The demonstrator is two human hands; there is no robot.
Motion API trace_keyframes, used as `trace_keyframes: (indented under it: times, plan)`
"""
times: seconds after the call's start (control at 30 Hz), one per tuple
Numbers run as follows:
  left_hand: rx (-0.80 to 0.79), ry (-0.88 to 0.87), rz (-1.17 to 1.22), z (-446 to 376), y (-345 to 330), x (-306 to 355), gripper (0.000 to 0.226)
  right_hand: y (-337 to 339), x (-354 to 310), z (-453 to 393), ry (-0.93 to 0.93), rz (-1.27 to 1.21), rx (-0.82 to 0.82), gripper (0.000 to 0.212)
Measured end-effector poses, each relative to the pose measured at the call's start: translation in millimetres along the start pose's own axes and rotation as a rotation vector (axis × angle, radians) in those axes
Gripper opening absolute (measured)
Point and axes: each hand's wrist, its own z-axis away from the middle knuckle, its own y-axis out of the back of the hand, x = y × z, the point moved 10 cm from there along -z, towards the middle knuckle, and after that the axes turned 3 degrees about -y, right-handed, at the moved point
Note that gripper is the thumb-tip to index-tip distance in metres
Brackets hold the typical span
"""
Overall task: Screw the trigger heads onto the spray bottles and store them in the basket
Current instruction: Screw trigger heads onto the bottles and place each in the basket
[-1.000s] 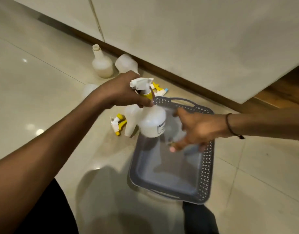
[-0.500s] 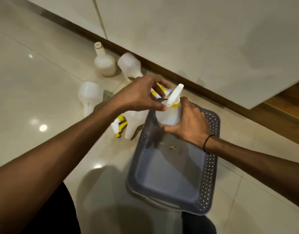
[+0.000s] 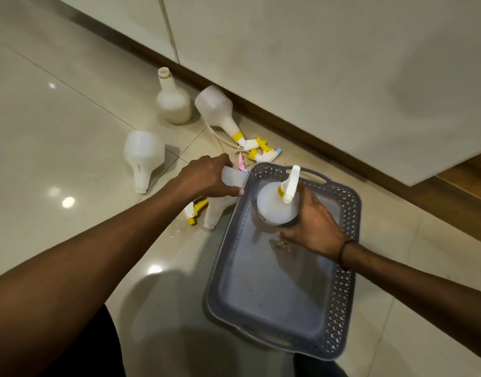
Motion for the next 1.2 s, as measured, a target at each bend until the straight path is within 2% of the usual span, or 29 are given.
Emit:
trace_keyframes:
  times: [0.13,0.23,0.3,0.4,0.47,0.57,0.63,0.7,0.77,0.83,0.87,0.97,1.1,1.2]
  plan:
    - [0.048,0.07,0.113,1,-2,-10,0.079,14,18,35,-0.118,-0.097,0.026,0.087]
    - [0.13,0.152,0.225,7,17,-21,0.076,26,21,65,-0.172,-0.195,0.084,0.064]
    - [0.149,0.241,0.503,15,30,-34,0.074,36,8,82,-0.132,-0.238,0.17,0.041]
    - [-0.02,0.379,0.923,26,34,-51,0.063,50,-38,107,0.075,-0.255,0.28,0.019]
    - [-0.091,0.425,1.092,35,38,-61,0.065,62,-75,117,0.223,-0.28,0.303,0.015]
    - [-0.083,0.433,1.263,43,50,-78,0.075,76,-129,112,0.414,-0.247,0.308,0.009]
    - [-0.056,0.426,1.343,47,59,-87,0.076,70,-157,95,0.477,-0.175,0.277,0.013]
    - [0.006,0.439,1.398,53,68,-103,0.076,43,-183,75,0.53,-0.018,0.205,0.021]
    - [0.052,0.457,1.41,58,74,-118,0.08,-1,-206,52,0.585,0.231,0.123,0.039]
    - [0.056,0.464,1.399,62,74,-127,0.078,-44,-222,28,0.613,0.456,0.106,0.056]
    - [0.059,0.468,1.39,65,73,-130,0.072,-60,-229,15,0.627,0.535,0.107,0.058]
    - [0.087,0.494,1.373,74,71,-139,0.056,-95,-239,-23,0.659,0.724,0.112,0.051]
    - [0.121,0.514,1.352,86,74,-155,0.053,-115,-226,-68,0.562,0.879,0.069,0.038]
    - [0.159,0.527,1.363,93,78,-166,0.053,-123,-220,-72,0.623,0.89,0.056,0.03]
